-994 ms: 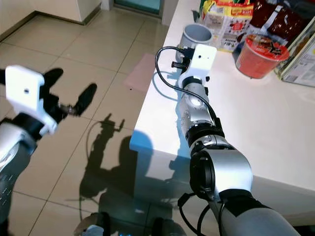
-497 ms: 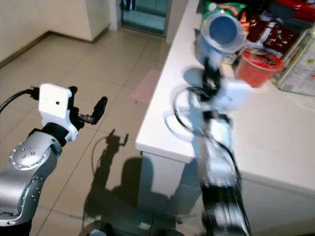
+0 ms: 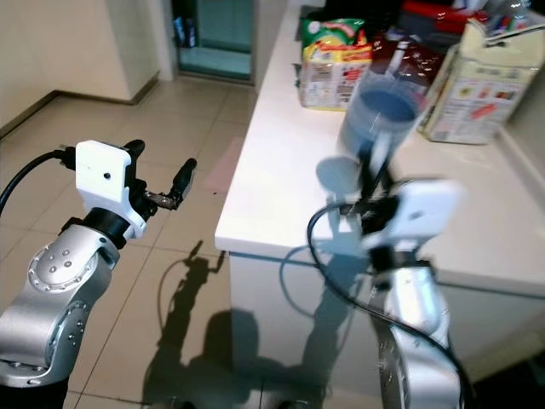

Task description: Setting the table

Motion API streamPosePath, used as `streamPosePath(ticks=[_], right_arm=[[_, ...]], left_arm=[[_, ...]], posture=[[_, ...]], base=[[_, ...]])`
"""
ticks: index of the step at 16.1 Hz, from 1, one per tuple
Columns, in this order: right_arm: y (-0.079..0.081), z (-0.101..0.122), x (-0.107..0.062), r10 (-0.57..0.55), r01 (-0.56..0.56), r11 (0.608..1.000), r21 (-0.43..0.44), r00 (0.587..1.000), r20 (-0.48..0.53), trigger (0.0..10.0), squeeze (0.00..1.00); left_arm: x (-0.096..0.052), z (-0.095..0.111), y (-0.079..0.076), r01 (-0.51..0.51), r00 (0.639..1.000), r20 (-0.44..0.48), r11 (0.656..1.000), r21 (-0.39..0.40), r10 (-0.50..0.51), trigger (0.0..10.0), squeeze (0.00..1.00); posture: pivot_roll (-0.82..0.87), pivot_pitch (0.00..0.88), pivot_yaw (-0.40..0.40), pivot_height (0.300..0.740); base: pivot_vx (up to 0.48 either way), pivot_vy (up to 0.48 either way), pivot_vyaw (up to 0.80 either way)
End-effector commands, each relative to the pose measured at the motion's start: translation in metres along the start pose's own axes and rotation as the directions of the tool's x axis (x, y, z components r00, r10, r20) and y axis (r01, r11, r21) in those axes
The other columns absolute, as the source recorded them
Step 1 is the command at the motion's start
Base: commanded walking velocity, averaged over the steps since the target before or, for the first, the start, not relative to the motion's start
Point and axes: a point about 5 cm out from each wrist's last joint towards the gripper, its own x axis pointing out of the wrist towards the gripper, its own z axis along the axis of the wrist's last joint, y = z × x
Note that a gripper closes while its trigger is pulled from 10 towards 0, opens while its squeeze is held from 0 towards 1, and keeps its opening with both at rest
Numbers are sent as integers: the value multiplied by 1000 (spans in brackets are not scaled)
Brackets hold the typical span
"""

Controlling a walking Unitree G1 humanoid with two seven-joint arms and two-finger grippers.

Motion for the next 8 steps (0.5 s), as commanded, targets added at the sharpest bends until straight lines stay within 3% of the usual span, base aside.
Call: streamPosePath(ticks=[1, 6, 8], right_arm=[[4, 2, 0, 29, -29, 999, -25, 1000, -10, 10000, 0], [4, 2, -10, 79, -79, 996, -34, 997, -4, 10000, 0], [6, 3, -12, 87, -86, 996, -26, 996, 10, 10000, 0]], left_arm=[[0, -3, -3, 10, 1000, -7, 1000, 7, -10, 10000, 192], [-3, -6, -2, 0, 1000, -4, 999, 45, 0, 10000, 188], [0, -4, 1, -16, 1000, 5, 999, 46, 15, 10000, 184]], posture=[[-20, 0, -31, 740], [-2, 0, -40, 740], [-7, 0, -37, 740]], base=[[0, -255, 0], [0, -392, 0], [0, -405, -441]])
